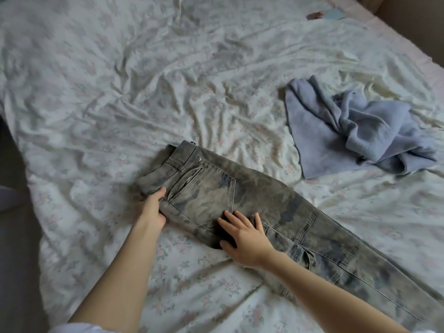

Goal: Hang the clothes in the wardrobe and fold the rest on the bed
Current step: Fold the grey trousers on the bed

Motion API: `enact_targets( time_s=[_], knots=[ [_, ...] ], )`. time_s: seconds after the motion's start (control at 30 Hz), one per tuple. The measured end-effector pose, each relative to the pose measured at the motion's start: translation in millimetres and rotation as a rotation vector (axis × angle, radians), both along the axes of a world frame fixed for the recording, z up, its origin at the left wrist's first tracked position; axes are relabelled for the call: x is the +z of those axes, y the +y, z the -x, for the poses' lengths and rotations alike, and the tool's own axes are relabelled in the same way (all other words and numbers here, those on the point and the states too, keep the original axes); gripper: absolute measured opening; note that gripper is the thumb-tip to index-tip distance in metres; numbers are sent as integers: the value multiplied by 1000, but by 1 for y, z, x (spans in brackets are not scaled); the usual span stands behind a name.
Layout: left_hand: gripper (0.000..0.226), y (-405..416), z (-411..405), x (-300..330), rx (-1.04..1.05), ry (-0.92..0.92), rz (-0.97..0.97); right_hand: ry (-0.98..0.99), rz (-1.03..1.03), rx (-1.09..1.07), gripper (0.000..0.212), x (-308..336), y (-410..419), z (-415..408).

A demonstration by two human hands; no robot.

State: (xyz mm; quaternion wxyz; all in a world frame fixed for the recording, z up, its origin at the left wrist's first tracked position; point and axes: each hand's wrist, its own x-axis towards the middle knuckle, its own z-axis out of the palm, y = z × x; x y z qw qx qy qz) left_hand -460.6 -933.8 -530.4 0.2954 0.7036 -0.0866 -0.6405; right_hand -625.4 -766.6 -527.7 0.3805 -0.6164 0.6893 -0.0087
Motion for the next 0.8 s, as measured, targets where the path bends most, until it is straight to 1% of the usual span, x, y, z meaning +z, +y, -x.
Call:
enact_targets(
  time_s=[0.03,0.07,0.13,0.17,0.2,0.27,0.3,0.33,0.4,0.43,0.47,0.5,0.57,0.6,0.63,0.67,0.7,0.73,0.77,0.8],
  knots=[
    [5,1,4,8,-18,37,50,-93,-4,-126,50,5,-4,4],
    [8,4,8,13,-39,25,133,-184,4,-272,44,11,-9,7],
    [13,15,17,30,-124,-66,350,-351,21,-551,37,29,-19,15],
    [12,22,21,38,-224,-132,453,-434,28,-652,35,38,-21,19],
    [11,32,26,46,-358,-191,566,-524,38,-743,35,48,-22,22],
    [16,54,37,59,-700,-278,824,-762,24,-923,36,66,-18,31],
    [21,67,42,62,-848,-292,946,-885,11,-991,37,74,-13,36],
    [29,79,47,63,-986,-303,1047,-981,14,-1035,43,80,-8,42],
    [47,108,56,63,-1256,-339,1182,-1079,82,-1095,50,87,8,55],
    [52,123,61,60,-1356,-344,1219,-1090,149,-1128,49,89,17,61],
    [56,137,64,58,-1437,-335,1224,-1059,216,-1147,44,88,27,64],
    [59,150,68,55,-1511,-316,1211,-975,270,-1173,35,84,40,67],
    [61,172,77,46,-1730,-308,1178,-707,296,-1314,14,70,67,72],
    [59,179,80,41,-1855,-318,1170,-581,285,-1389,13,62,80,75],
    [55,184,80,39,-1950,-306,1129,-510,272,-1445,17,54,88,78],
    [49,186,80,39,-1960,-257,1091,-487,263,-1490,23,47,95,81],
    [43,187,79,40,-1892,-221,1089,-482,248,-1522,26,41,98,85],
    [36,185,79,40,-1753,-247,1167,-472,225,-1543,27,36,99,89],
    [33,181,81,36,-1608,-344,1290,-449,191,-1551,26,29,100,93],
    [35,175,82,33,-1501,-491,1385,-405,146,-1542,24,25,101,95]
  ],
)
